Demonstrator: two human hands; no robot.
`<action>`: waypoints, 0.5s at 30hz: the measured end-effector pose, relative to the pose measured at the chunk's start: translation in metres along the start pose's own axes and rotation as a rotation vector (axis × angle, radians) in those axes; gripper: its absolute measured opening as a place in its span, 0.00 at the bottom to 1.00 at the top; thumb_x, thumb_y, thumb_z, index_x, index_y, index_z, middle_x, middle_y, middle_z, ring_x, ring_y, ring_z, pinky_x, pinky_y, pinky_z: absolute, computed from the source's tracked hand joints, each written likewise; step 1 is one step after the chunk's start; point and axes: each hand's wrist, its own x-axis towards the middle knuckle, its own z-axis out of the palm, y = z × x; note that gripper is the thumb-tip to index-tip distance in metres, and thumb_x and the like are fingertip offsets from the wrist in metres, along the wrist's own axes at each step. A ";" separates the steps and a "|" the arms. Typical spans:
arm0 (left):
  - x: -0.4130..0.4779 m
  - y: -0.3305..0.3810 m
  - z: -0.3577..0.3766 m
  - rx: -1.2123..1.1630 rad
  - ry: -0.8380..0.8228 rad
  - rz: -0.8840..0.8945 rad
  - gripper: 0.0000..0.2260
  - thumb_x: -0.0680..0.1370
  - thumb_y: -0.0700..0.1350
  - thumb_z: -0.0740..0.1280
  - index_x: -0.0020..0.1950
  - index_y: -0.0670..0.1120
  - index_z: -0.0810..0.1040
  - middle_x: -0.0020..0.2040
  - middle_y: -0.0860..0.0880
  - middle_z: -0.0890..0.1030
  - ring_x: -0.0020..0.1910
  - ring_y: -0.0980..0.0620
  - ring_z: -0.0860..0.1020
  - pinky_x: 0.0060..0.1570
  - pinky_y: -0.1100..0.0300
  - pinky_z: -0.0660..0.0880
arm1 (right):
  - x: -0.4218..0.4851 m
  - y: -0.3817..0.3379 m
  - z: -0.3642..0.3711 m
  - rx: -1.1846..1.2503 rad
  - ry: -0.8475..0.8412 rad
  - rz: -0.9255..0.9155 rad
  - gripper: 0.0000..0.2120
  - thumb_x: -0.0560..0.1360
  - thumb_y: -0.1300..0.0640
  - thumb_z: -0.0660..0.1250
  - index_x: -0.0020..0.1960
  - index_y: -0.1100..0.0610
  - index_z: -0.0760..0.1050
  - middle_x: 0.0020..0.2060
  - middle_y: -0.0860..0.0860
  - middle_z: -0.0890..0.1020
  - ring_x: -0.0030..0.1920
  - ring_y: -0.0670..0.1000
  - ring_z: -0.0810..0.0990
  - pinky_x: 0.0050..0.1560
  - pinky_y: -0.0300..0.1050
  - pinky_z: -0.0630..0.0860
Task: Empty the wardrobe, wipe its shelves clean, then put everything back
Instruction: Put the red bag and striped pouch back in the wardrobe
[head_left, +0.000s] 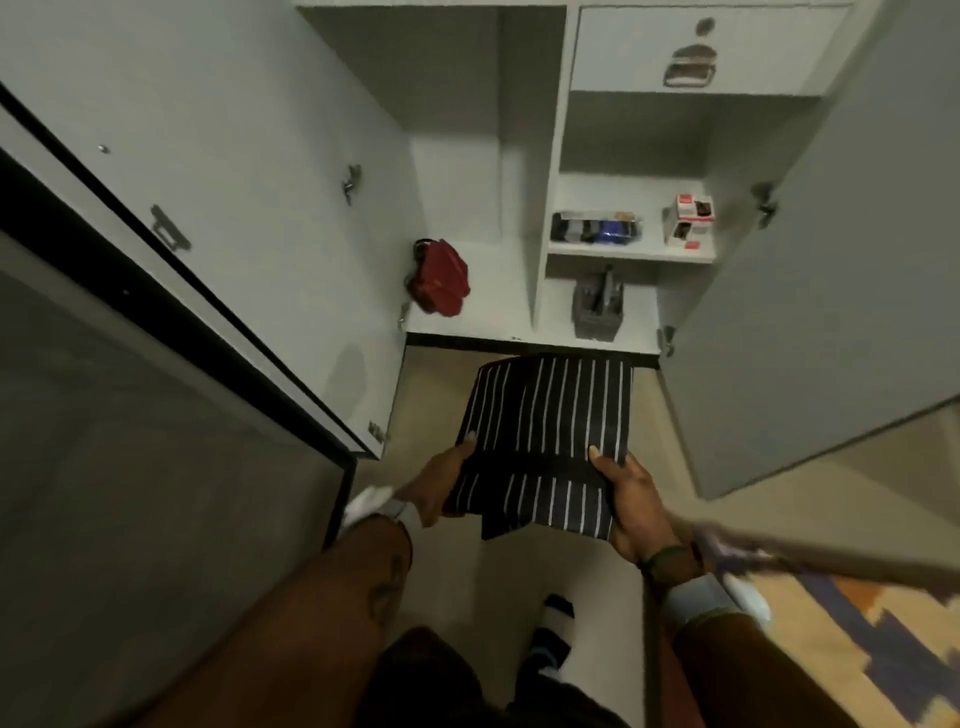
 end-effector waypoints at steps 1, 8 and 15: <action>0.004 0.010 -0.009 -0.043 -0.023 0.006 0.37 0.72 0.73 0.65 0.71 0.49 0.75 0.61 0.45 0.83 0.58 0.43 0.81 0.53 0.48 0.80 | 0.014 -0.009 0.013 0.006 -0.021 0.020 0.15 0.80 0.58 0.67 0.66 0.56 0.75 0.58 0.59 0.84 0.57 0.62 0.83 0.60 0.62 0.79; 0.051 0.085 -0.084 -0.345 -0.225 -0.038 0.28 0.74 0.65 0.71 0.67 0.48 0.79 0.62 0.41 0.82 0.64 0.36 0.77 0.60 0.33 0.75 | 0.131 -0.046 0.099 -0.005 -0.132 0.129 0.20 0.79 0.55 0.68 0.70 0.54 0.72 0.61 0.59 0.82 0.60 0.63 0.82 0.63 0.67 0.76; 0.148 0.199 -0.160 -0.344 -0.221 -0.044 0.27 0.76 0.58 0.73 0.68 0.41 0.78 0.60 0.40 0.83 0.59 0.40 0.81 0.63 0.44 0.76 | 0.260 -0.069 0.188 0.020 -0.083 0.194 0.25 0.78 0.53 0.68 0.74 0.52 0.68 0.64 0.61 0.80 0.64 0.66 0.78 0.65 0.70 0.73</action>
